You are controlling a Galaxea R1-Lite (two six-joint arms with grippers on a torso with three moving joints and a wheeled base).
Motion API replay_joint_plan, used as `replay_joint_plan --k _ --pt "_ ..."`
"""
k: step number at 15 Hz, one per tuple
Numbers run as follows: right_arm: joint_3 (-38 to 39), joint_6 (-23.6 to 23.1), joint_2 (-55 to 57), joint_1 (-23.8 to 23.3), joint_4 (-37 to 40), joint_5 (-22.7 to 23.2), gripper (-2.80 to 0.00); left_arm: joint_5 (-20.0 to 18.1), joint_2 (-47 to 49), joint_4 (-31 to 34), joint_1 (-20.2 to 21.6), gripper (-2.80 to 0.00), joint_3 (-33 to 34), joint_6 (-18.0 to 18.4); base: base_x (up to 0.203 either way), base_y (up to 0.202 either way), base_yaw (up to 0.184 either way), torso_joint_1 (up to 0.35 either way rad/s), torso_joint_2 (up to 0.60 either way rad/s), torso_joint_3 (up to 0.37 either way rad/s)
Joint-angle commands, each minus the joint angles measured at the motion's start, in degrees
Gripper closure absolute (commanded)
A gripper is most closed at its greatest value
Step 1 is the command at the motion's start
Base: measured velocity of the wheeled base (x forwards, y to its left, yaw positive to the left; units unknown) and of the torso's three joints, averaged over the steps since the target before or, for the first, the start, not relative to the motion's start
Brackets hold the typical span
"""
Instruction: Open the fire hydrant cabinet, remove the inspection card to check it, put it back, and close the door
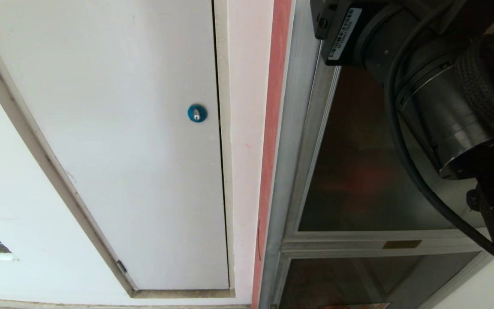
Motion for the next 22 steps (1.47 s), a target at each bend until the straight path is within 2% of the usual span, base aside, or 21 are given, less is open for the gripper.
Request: replay_joint_plan --k 1,10,11,22 --pt "-1.26 -0.19 0.86 -0.71 -0.18 0.04 -2.80 0.02 -0.02 0.00 -0.04 0.00 0.00 -0.02 0.000 0.000 0.000 0.000 0.00 0.000" --pt "-4.47 -0.28 2.61 -2.32 1.60 0.67 -2.80 0.02 -0.02 0.00 -0.03 0.00 0.00 -0.02 0.000 0.000 0.000 0.000 0.00 0.000" --pt "-4.47 -0.28 2.61 -2.56 1.60 0.67 0.00 0.02 -0.02 0.00 -0.04 0.00 0.00 -0.02 0.000 0.000 0.000 0.000 0.00 0.000" --pt "-5.09 -0.28 2.61 -3.26 1.78 0.78 0.00 0.02 -0.02 0.00 0.02 0.00 0.00 -0.02 0.000 0.000 0.000 0.000 0.00 0.000"
